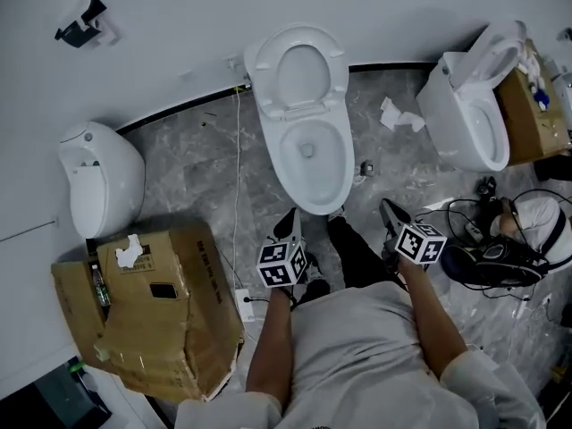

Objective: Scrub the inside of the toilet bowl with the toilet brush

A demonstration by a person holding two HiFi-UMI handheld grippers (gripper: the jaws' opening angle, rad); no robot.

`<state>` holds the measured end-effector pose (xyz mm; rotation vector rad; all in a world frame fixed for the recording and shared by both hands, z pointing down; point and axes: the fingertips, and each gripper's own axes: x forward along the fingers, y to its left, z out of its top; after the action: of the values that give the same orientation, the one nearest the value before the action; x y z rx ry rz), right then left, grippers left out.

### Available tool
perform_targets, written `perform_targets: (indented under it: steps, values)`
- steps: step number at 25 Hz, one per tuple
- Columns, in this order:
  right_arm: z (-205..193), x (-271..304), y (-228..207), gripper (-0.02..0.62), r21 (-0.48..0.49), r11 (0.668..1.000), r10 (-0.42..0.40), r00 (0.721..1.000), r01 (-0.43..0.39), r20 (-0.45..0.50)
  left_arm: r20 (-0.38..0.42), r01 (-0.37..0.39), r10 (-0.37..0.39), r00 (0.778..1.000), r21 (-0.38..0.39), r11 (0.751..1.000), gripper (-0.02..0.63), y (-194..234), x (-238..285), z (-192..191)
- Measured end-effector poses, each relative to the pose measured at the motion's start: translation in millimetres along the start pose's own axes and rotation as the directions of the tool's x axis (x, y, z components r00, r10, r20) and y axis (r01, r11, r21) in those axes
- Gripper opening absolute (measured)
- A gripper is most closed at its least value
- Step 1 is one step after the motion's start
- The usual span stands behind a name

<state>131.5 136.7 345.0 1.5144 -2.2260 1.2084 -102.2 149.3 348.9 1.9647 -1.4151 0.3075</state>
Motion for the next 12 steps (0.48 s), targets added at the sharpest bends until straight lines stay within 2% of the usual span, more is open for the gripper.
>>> perform_targets:
  steps: [3, 5, 9, 12]
  values:
    - [17.9, 30.0, -4.5, 0.011, 0.069, 0.994, 0.090, 0.996, -0.088, -0.029, 0.011, -0.009, 0.009, 1.000, -0.053, 0.999, 0.025, 3.0, 26.5, 18.9]
    - [19.4, 47.1, -13.4, 0.011, 0.032, 0.996, 0.084, 0.993, -0.082, -0.084, -0.012, -0.043, 0.043, 0.999, -0.026, 0.999, 0.026, 6.2, 46.3, 23.1]
    - [25.9, 86.6, -53.6, 0.011, -0.023, 1.000, -0.009, 0.981, 0.005, -0.196, -0.080, -0.087, 0.090, 0.993, 0.039, 0.995, 0.026, 7.8, 91.4, 26.4]
    - [28.6, 109.6, -98.9, 0.012, -0.065, 0.993, -0.113, 0.964, 0.100, -0.241, -0.118, -0.072, 0.074, 0.990, 0.017, 0.997, 0.026, -2.3, 123.2, 24.8]
